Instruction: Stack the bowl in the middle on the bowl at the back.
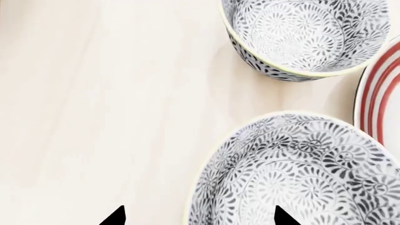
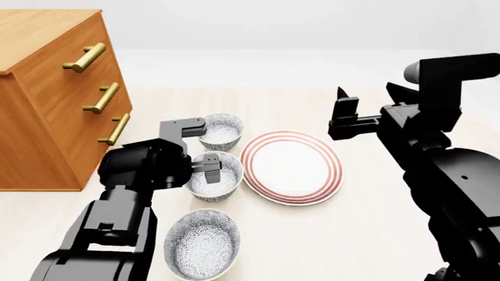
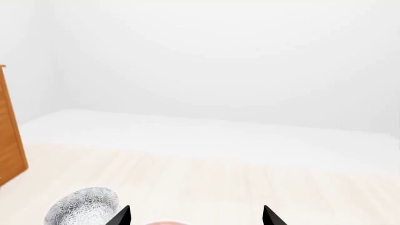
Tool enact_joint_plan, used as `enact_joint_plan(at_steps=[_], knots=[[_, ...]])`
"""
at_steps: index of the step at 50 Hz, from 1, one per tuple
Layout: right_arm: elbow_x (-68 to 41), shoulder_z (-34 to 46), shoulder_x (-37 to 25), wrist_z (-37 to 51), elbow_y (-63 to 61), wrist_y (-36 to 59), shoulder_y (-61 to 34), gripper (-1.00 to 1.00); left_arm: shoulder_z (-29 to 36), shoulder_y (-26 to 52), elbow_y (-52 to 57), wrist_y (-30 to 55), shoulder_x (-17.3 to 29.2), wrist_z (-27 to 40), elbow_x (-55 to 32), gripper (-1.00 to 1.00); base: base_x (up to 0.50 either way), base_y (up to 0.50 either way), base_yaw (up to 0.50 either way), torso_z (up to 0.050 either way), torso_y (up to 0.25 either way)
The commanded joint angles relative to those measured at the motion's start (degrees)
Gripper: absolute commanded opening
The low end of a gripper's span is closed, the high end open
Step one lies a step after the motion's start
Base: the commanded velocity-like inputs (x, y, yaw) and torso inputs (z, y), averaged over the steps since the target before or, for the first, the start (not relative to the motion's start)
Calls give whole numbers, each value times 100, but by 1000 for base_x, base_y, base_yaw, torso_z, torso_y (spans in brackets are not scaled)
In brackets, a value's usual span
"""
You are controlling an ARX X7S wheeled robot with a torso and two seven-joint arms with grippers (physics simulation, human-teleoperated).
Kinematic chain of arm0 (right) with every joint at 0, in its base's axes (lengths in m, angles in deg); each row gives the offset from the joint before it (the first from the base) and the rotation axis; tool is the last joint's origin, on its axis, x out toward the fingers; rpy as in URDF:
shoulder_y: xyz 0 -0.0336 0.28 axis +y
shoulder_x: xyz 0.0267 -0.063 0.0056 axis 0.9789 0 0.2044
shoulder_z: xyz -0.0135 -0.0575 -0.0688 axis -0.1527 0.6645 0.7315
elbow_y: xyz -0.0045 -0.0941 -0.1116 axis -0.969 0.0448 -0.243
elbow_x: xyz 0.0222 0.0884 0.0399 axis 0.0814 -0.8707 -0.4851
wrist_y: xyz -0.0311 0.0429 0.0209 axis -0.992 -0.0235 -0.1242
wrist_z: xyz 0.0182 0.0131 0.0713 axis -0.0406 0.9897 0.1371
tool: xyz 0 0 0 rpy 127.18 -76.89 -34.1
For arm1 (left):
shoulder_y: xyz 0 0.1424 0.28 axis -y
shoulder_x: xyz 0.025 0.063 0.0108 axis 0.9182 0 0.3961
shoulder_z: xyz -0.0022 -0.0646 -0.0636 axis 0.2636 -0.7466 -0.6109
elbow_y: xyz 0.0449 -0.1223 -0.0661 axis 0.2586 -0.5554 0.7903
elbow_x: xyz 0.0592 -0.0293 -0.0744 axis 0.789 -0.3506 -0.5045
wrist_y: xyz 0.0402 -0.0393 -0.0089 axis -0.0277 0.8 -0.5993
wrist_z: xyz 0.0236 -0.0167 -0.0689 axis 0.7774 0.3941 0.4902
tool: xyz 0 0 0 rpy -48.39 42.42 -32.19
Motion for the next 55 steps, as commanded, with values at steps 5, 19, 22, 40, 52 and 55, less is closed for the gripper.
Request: enact_joint_plan(at_steps=[5,19,22,40,52,55], knots=[[-11,-4,-53,50,22,24,20,100,251,540,-1953,-1254,-76,-132,-116,100,0,0,0,0,0],[-37,22,-57,92,28,35,16,100,-68,430,-1963,-1394,-39,-10,164,-100,0,0,0,0,0],[-40,24,-57,97,29,33,13,100,-119,432,-1961,-1497,-33,6,233,-100,0,0,0,0,0],[-62,37,-52,99,40,4,-1,100,-357,558,-1847,-1695,115,-1,475,-100,0,0,0,0,0],[-87,31,-46,113,-14,38,-6,100,-477,-115,233,-448,373,258,169,-100,0,0,0,0,0],[-101,31,-44,128,-46,65,-17,100,-533,-307,828,-36,443,334,54,-100,0,0,0,0,0]])
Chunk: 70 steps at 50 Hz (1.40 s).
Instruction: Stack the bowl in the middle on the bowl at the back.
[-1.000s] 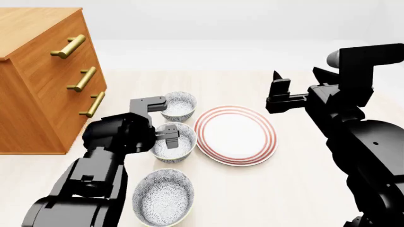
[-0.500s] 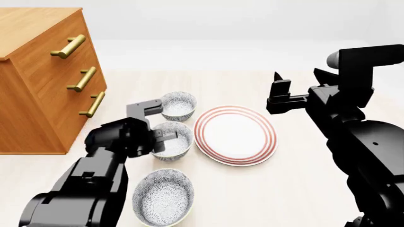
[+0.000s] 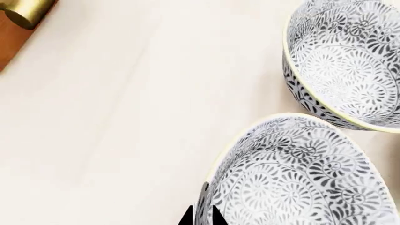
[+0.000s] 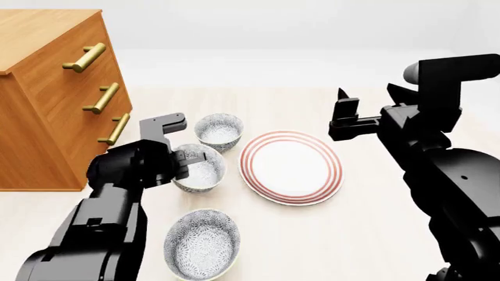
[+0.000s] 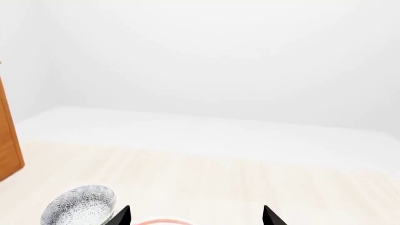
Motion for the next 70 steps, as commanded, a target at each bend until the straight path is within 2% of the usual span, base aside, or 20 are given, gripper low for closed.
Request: enact_joint_plan(at_steps=[1,10,17,21,27,34,39,44,55,70], knots=[[-33,-1,5,28,-71,53,-21,100,-92,-554,1830,1135,244,251,-170,-100,0,0,0,0,0],[-78,-3,20,62,-162,100,-38,100,-742,-939,3825,2769,348,676,-803,-100,0,0,0,0,0],[-118,-14,45,91,-244,136,-34,100,-1606,-895,5029,4016,273,1198,-1450,-100,0,0,0,0,0],[-143,-10,59,109,-289,171,-52,100,-1831,-893,4930,4022,629,3058,-3864,-100,0,0,0,0,0],[-172,10,76,139,-329,221,-95,100,-2132,-874,4765,4009,805,4822,-5993,-100,0,0,0,0,0],[-198,23,70,171,-365,275,-134,100,-2043,-1023,4787,3860,999,6925,-8684,-100,0,0,0,0,0],[-215,45,86,191,-375,278,-152,100,-652,-1470,5456,2539,1820,6991,-10153,-100,0,0,0,0,0],[-238,65,105,213,-405,294,-165,100,22,-1756,6050,1751,2355,6963,-10921,-100,0,0,0,0,2],[-291,37,127,256,-498,315,-147,100,536,-2236,6911,1168,2949,6862,-11636,-100,0,0,0,0,0],[-381,-71,111,302,-658,391,-83,100,1050,-2597,7620,916,3174,6712,-12021,-100,0,0,0,0,0]])
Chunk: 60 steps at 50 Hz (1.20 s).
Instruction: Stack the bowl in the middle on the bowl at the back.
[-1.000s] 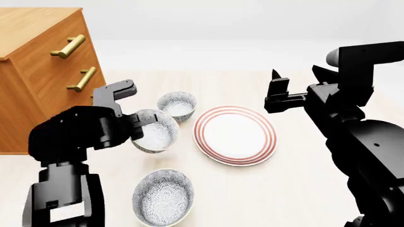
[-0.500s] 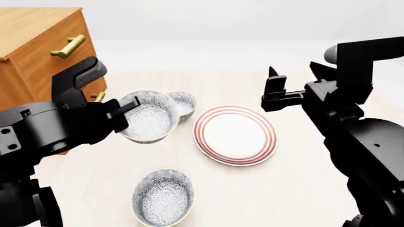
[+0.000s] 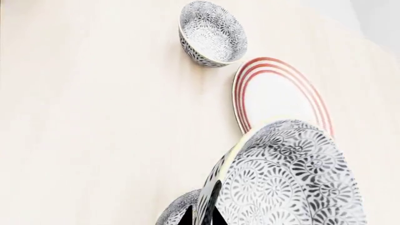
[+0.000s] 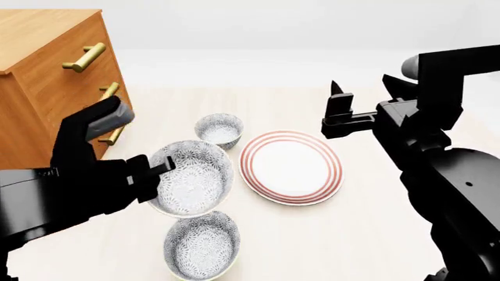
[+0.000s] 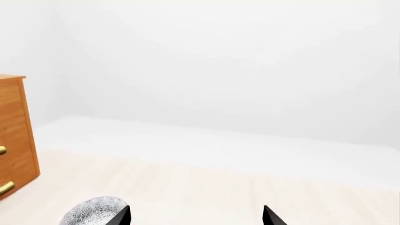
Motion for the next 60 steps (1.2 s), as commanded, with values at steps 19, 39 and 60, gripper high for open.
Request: enact_joint_plan(at_steps=[19,39,60], knots=[[-126,-118,-45,101,-175,90,86,100,698,-432,698,-422,335,-328,-359,-100,0,0,0,0,1],[-167,-78,-62,148,-114,5,120,100,775,-762,747,-450,469,-586,-72,-100,0,0,0,0,1],[-237,-58,-94,192,-98,0,123,100,898,-954,689,-490,539,-778,150,-100,0,0,0,0,0]])
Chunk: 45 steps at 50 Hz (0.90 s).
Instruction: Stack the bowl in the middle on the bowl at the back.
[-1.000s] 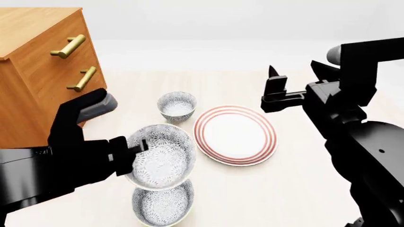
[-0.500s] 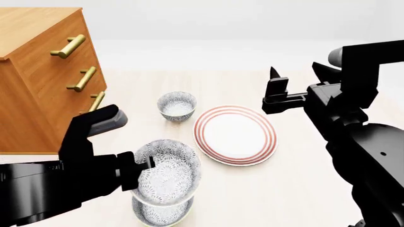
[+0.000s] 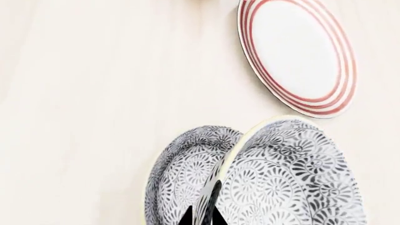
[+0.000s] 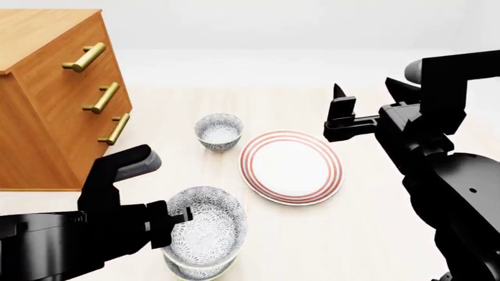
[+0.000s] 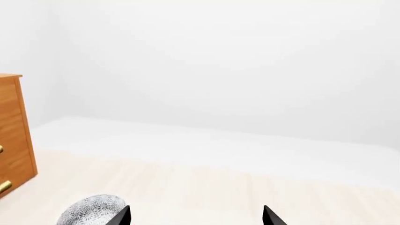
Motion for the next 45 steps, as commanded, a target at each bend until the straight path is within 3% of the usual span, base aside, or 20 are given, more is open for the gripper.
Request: enact_joint_plan(at_steps=[1,34,35,45], knots=[[-37,13,-16,25,11,-8,13,100,33,-78,-22,-71,36,-119,116,-100,0,0,0,0,0],[-139,77,-50,88,85,-45,-18,100,130,-228,-90,-147,130,-364,388,-100,0,0,0,0,0],[-143,77,-50,91,82,-40,-22,100,124,-216,-84,-154,141,-362,390,100,0,0,0,0,0],[-190,94,-49,128,54,7,-63,100,57,-145,3,-231,215,-383,383,100,0,0,0,0,0]])
